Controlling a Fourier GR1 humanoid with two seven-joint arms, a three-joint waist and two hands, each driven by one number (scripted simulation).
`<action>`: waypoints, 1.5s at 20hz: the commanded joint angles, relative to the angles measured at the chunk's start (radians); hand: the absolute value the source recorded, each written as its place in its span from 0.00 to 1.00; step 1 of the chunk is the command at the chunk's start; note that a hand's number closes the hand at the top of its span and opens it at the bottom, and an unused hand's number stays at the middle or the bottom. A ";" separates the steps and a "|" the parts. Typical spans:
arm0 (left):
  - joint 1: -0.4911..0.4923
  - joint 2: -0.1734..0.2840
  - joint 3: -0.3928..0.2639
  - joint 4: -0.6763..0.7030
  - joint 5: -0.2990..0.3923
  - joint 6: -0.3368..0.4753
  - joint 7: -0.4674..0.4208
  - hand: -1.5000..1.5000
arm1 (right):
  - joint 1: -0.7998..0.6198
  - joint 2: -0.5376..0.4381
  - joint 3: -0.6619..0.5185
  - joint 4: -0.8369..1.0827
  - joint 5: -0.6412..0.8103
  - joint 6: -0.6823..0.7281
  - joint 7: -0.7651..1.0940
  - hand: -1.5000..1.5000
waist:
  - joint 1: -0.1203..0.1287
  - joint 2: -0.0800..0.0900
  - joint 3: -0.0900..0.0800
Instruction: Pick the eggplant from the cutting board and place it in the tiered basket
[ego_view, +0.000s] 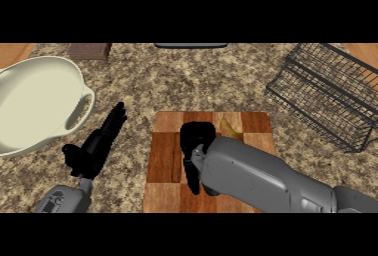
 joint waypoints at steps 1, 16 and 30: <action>-0.022 -0.018 0.011 0.036 -0.007 -0.011 -0.001 0.50 | 0.012 -0.025 -0.042 -0.048 0.011 0.052 0.171 0.00 | -0.004 0.000 0.000; -0.039 -0.065 0.034 0.018 -0.066 -0.016 0.036 0.50 | 0.185 0.051 -0.119 0.008 0.234 -0.042 -0.067 1.00 | 0.005 0.004 0.001; 0.025 -0.075 0.075 -0.050 -0.101 -0.041 0.052 0.50 | 0.372 -0.052 -0.189 -0.189 0.504 -0.046 -0.051 1.00 | -0.018 -0.005 0.001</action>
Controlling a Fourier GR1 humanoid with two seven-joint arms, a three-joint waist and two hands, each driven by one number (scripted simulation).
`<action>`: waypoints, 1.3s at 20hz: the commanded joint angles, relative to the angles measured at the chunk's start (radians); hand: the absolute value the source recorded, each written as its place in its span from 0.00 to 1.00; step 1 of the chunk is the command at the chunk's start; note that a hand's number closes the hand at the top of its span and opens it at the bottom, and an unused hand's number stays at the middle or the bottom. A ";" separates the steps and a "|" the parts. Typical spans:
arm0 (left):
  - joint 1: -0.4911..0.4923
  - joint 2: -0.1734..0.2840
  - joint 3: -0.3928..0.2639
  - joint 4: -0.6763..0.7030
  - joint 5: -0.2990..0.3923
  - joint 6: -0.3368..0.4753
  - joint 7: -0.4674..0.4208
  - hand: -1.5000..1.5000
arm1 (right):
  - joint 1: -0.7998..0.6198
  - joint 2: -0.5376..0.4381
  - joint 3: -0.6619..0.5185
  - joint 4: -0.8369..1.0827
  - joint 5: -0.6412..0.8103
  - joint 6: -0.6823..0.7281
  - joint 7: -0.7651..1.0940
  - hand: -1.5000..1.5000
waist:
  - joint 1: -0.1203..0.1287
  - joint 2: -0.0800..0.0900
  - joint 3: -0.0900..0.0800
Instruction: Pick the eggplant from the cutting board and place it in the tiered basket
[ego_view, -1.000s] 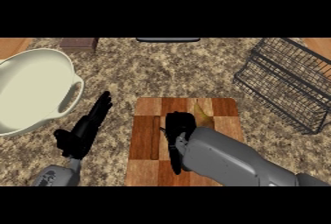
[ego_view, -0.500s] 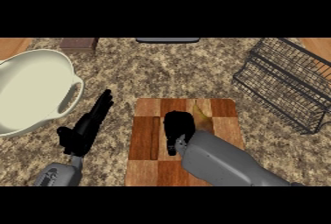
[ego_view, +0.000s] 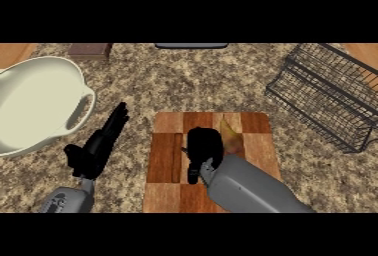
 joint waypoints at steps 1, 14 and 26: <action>0.048 0.004 0.018 0.020 -0.004 0.016 -0.033 0.50 | 0.136 -0.218 -0.027 -0.091 0.062 -0.083 0.041 1.00 | -0.065 -0.010 0.001; 0.152 0.048 0.102 -0.020 0.038 0.042 -0.032 0.50 | 0.366 -0.782 -0.643 -0.266 -0.098 -0.495 -0.273 1.00 | -0.204 -0.045 0.007; 0.100 0.060 0.063 -0.076 0.039 -0.047 -0.018 0.50 | 0.706 -1.012 -1.128 -0.585 -0.397 -0.412 -0.378 1.00 | -0.048 -0.003 0.001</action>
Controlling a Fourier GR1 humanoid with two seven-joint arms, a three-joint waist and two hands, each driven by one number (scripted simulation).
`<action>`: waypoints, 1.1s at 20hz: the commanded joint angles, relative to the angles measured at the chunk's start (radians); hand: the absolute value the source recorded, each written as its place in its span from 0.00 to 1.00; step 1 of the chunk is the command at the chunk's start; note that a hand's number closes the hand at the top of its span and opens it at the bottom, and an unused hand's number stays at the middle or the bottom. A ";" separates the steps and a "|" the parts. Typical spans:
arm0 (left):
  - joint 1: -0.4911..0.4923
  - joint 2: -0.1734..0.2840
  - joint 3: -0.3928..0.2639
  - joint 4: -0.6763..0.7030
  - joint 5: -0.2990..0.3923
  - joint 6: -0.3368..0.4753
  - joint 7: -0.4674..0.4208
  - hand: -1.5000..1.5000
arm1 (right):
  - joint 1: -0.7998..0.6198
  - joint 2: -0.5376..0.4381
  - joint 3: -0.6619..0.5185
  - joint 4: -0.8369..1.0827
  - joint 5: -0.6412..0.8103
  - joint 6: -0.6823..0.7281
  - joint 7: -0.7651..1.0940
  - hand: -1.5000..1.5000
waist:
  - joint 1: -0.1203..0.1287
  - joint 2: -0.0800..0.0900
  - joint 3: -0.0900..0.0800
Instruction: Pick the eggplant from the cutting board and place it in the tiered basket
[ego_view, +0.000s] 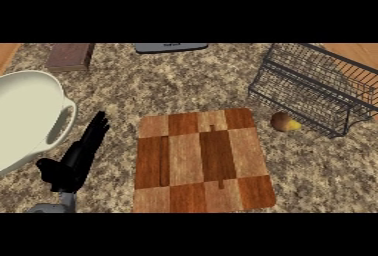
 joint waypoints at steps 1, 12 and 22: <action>-0.054 -0.026 -0.020 0.061 -0.019 -0.023 -0.030 0.50 | 0.053 -0.076 -0.186 -0.113 -0.104 0.063 0.086 1.00 | 0.049 0.014 -0.002; -0.080 -0.037 -0.023 0.057 -0.040 -0.087 -0.011 0.50 | -0.324 -0.077 -0.117 0.134 -0.124 0.197 0.213 1.00 | 0.127 0.027 -0.001; -0.135 -0.097 -0.031 0.057 -0.081 -0.032 0.039 0.50 | -0.664 0.160 0.128 0.496 0.055 0.208 0.094 1.00 | 0.136 0.029 0.000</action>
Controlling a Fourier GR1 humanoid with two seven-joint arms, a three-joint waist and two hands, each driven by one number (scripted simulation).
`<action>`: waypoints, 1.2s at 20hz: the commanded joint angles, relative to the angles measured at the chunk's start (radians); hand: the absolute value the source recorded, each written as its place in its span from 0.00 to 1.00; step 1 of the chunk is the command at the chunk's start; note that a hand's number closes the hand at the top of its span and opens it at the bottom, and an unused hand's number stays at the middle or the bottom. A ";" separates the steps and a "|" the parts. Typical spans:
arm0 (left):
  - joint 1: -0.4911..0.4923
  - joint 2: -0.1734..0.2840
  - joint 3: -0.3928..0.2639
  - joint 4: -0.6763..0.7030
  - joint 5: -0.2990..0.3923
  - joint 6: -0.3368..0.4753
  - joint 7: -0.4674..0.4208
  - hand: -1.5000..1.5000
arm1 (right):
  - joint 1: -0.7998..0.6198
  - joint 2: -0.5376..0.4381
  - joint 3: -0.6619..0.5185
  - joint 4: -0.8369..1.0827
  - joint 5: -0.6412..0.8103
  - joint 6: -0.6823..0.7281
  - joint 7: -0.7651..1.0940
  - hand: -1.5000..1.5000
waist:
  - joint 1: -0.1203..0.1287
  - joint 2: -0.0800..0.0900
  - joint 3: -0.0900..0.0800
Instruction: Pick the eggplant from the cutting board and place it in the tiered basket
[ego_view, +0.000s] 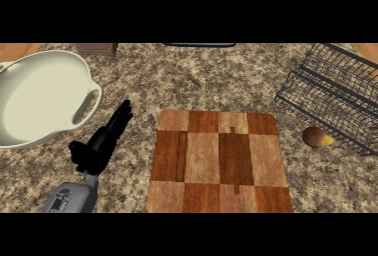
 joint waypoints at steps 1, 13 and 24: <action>0.011 0.008 0.007 0.007 0.000 -0.034 -0.017 0.50 | -0.156 0.119 0.075 0.140 0.098 -0.027 -0.007 1.00 | -0.002 -0.001 0.000; 0.021 -0.039 0.008 -0.015 -0.037 0.004 0.015 0.50 | -0.325 0.328 -0.018 0.481 0.114 -0.065 -0.196 1.00 | -0.017 -0.004 0.001; 0.047 -0.013 0.044 -0.063 -0.020 -0.021 0.036 0.50 | -0.345 0.414 -0.176 0.465 -0.039 -0.143 0.011 0.00 | -0.027 -0.008 0.001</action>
